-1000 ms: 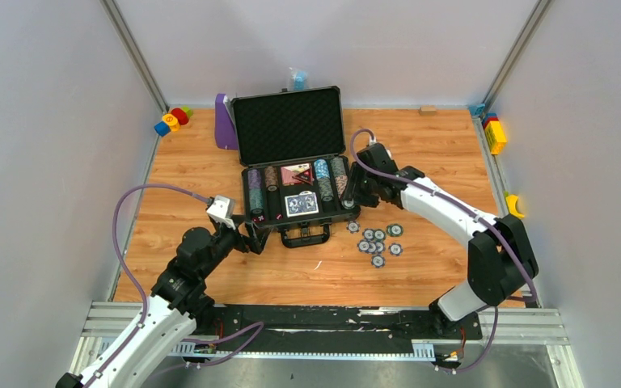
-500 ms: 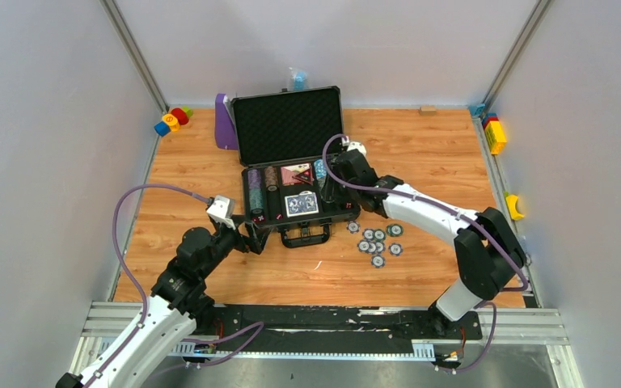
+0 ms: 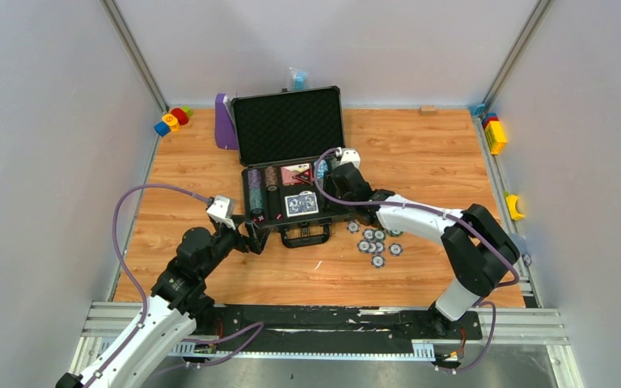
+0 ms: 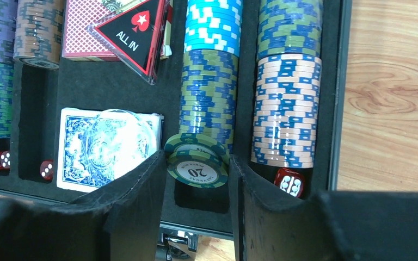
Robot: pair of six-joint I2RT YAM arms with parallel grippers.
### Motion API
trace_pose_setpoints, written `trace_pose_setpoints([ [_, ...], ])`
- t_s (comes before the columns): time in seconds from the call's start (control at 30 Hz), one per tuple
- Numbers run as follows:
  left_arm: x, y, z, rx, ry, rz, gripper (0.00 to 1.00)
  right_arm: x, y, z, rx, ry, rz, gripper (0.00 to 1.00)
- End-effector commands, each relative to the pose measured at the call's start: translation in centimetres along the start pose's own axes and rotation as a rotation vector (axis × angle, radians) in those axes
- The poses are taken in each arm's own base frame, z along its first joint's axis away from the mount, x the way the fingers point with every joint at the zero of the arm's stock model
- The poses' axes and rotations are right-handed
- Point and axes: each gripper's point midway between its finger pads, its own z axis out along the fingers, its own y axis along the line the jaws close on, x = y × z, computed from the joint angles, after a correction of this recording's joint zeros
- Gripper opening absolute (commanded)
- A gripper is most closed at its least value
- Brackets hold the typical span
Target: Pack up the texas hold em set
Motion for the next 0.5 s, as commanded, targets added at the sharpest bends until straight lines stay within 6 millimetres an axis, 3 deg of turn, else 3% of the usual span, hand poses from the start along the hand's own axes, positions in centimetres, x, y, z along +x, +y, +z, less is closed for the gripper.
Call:
trace_pose_setpoints([
  [0.0,-1.2,-0.5,0.0,0.020,-0.044,0.010,1.00,-1.2,1.0,0.7,-0.016,-0.078,-0.023,0.31],
  [0.2,-1.2,-0.4,0.0,0.020,-0.045,0.009,1.00,-0.6,0.9,1.0,0.006,-0.077,-0.041,0.40],
  [0.47,-1.2,-0.5,0.0,0.021,-0.045,0.009,1.00,-0.1,0.5,1.0,0.017,-0.069,-0.035,0.63],
])
